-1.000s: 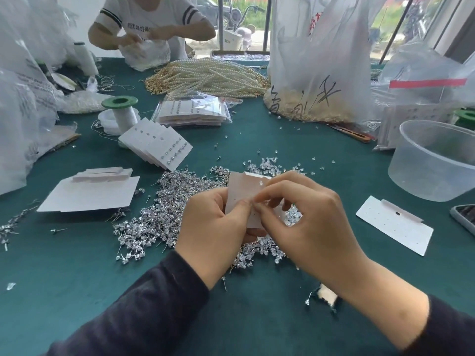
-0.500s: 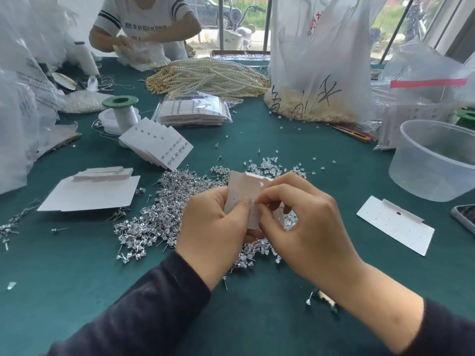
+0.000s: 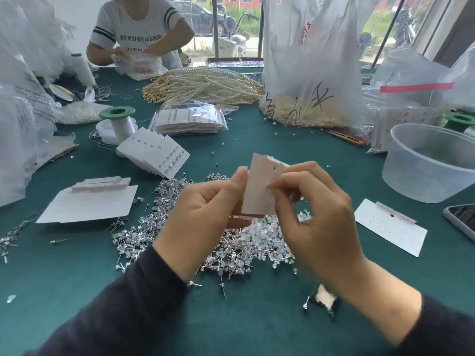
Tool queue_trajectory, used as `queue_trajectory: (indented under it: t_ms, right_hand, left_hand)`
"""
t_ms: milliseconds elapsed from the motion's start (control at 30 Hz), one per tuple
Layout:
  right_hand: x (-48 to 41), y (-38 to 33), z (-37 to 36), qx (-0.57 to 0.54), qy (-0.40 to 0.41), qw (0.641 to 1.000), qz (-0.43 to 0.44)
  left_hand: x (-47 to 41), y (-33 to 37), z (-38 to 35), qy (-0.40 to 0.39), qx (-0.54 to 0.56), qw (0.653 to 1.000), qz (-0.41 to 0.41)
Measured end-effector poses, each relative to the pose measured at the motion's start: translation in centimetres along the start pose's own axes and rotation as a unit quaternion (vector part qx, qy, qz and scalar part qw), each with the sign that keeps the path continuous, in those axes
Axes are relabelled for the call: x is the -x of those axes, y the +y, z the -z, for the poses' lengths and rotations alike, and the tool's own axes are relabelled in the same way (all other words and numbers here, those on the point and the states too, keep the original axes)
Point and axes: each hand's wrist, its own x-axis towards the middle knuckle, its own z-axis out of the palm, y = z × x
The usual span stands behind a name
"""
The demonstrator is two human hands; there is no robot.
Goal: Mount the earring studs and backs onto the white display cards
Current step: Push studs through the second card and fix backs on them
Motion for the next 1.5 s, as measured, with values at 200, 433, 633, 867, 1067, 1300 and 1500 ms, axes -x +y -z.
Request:
queue_trajectory:
  t_ms: [200, 433, 633, 867, 1067, 1300, 1500]
  right_hand:
    - [-1.1, 0.6, 1.1, -0.030, 0.062, 0.991, -0.114]
    - [-1.0, 0.8, 0.8, -0.096, 0.013, 0.980, -0.173]
    - [-1.4, 0.6, 1.1, -0.274, -0.020, 0.911, -0.307]
    - [-1.7, 0.3, 1.2, -0.456, -0.051, 0.758, -0.463]
    - [-1.8, 0.4, 1.2, -0.483, -0.076, 0.710, -0.507]
    - [-1.8, 0.3, 1.3, -0.495, -0.091, 0.688, -0.523]
    - [-1.8, 0.2, 1.2, -0.502, -0.108, 0.675, -0.530]
  left_hand:
    - [-0.9, -1.3, 2.4, 0.026, -0.522, 0.849, -0.080]
    - [-1.1, -2.4, 1.9, 0.005, -0.515, 0.856, -0.049]
    - [-1.3, -1.8, 2.1, 0.070, -0.440, 0.893, -0.068]
    - [-1.5, -1.2, 2.7, 0.045, -0.310, 0.950, -0.007]
    - [-1.7, -1.2, 2.9, 0.040, -0.287, 0.957, -0.008]
    - [-1.5, -1.0, 3.0, 0.005, -0.205, 0.978, 0.047]
    - [-1.2, -0.2, 2.4, -0.001, -0.034, 0.997, 0.068]
